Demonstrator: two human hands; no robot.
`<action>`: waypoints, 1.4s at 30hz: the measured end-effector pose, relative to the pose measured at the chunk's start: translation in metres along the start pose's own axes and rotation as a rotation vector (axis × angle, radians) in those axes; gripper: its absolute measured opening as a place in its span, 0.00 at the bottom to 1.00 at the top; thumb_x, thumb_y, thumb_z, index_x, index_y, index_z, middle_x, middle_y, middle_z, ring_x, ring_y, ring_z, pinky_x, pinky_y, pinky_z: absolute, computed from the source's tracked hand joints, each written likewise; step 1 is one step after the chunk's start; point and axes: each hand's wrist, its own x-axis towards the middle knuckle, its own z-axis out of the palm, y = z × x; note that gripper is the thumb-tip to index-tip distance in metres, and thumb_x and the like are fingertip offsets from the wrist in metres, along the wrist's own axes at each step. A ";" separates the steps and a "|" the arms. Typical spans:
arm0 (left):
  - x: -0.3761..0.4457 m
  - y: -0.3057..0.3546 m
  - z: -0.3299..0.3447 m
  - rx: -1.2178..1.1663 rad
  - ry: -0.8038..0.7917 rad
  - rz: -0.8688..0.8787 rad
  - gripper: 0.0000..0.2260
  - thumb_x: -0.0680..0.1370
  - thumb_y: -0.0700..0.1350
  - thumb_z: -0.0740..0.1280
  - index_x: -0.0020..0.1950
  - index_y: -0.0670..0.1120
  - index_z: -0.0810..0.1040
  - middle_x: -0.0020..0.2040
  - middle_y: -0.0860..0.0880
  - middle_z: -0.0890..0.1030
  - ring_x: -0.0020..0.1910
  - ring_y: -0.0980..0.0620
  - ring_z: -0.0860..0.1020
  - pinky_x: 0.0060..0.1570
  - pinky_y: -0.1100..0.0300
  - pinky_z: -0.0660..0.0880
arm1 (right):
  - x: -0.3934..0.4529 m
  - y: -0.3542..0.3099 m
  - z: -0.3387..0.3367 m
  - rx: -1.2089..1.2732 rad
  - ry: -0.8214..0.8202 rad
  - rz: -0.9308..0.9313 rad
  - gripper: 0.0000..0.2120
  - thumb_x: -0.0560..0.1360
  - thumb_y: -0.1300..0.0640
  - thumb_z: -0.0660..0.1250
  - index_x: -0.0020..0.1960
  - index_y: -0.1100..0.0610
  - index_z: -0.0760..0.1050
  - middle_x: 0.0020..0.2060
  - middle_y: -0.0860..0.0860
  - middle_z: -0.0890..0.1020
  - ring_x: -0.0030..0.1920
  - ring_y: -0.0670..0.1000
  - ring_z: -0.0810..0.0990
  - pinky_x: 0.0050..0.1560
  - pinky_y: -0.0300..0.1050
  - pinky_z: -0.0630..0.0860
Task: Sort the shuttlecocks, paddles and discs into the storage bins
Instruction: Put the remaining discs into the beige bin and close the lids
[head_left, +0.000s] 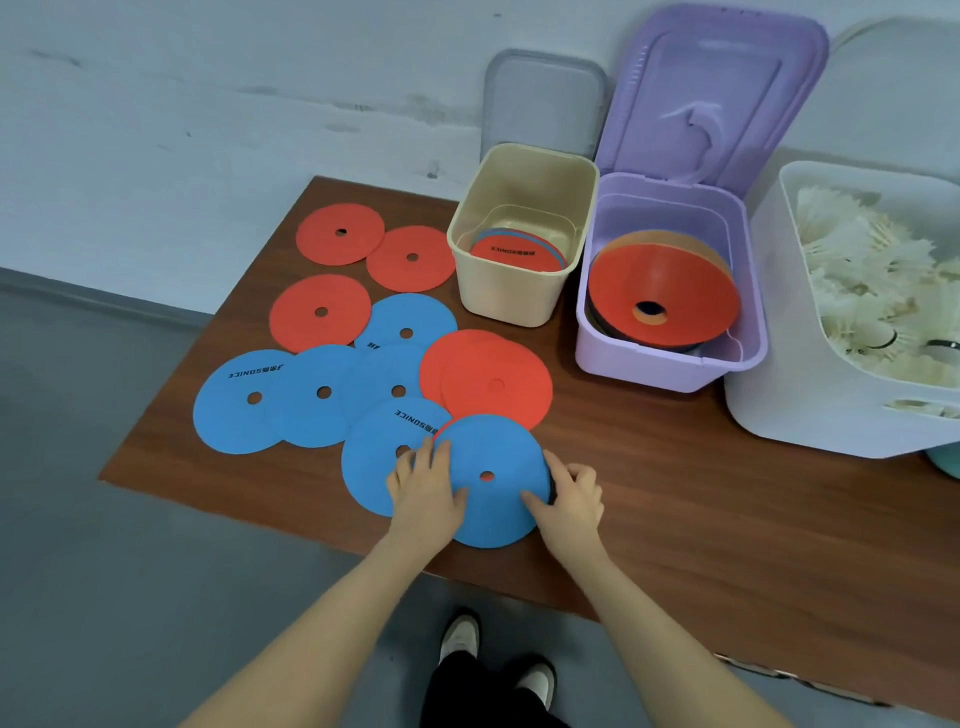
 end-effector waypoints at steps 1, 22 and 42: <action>0.001 0.001 -0.001 -0.025 -0.001 0.004 0.29 0.78 0.52 0.62 0.75 0.49 0.54 0.76 0.47 0.55 0.73 0.42 0.53 0.69 0.48 0.54 | 0.001 -0.001 -0.001 0.032 -0.012 0.014 0.29 0.74 0.53 0.67 0.72 0.46 0.62 0.59 0.53 0.64 0.60 0.55 0.65 0.61 0.46 0.60; 0.006 0.028 -0.001 -0.003 -0.086 0.099 0.36 0.71 0.53 0.70 0.73 0.51 0.55 0.65 0.46 0.60 0.57 0.41 0.67 0.52 0.50 0.73 | -0.014 0.026 -0.021 0.253 0.076 0.004 0.26 0.70 0.65 0.66 0.65 0.47 0.67 0.57 0.43 0.73 0.60 0.48 0.69 0.62 0.47 0.54; 0.030 0.053 -0.115 -0.140 0.399 0.129 0.39 0.71 0.52 0.71 0.76 0.46 0.54 0.64 0.43 0.59 0.61 0.44 0.62 0.62 0.54 0.61 | 0.032 -0.072 -0.091 0.218 0.305 -0.544 0.24 0.74 0.63 0.67 0.69 0.58 0.68 0.53 0.52 0.72 0.57 0.55 0.73 0.58 0.52 0.66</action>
